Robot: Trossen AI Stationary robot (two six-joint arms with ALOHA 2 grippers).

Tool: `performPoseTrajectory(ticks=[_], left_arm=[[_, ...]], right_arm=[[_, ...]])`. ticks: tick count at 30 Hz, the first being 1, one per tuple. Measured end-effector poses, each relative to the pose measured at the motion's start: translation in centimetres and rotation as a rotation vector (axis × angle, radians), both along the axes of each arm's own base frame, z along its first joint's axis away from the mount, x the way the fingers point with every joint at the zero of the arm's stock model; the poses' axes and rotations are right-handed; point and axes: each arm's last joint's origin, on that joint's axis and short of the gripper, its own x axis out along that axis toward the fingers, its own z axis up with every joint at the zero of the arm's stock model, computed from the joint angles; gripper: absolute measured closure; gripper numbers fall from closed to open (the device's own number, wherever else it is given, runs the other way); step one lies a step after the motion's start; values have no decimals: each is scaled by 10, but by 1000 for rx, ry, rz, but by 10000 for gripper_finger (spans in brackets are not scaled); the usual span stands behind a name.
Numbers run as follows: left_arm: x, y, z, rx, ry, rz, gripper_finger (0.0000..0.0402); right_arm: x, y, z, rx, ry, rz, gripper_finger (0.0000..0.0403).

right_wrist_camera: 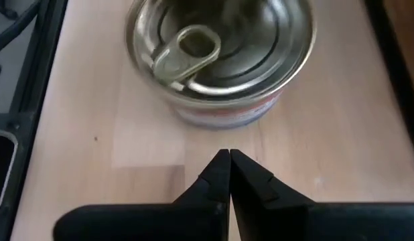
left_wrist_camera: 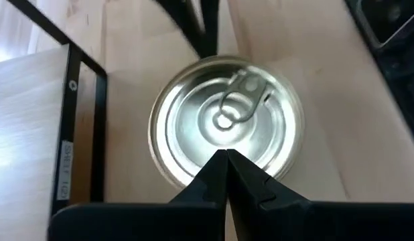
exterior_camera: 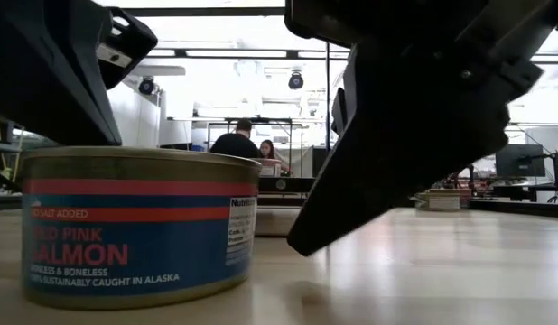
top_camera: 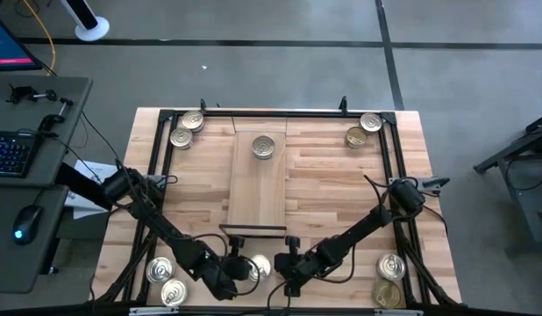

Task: Stack canned seafood by type on shelf
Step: Put the blue pink tuna can on the shelf

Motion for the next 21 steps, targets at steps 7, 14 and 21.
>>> performPoseTrajectory(ticks=[7, 14, 21], left_arm=[[0, -2, -1, -44, 25, -24, 401], [-2, -1, -5, -43, 60, -19, 402], [-1, 1, -6, -7, 61, -33, 402]], right_arm=[[10, -2, 7, 13, -90, 16, 403], [16, 8, 23, 1, -126, 63, 403], [22, 13, 44, -70, -118, 142, 403]])
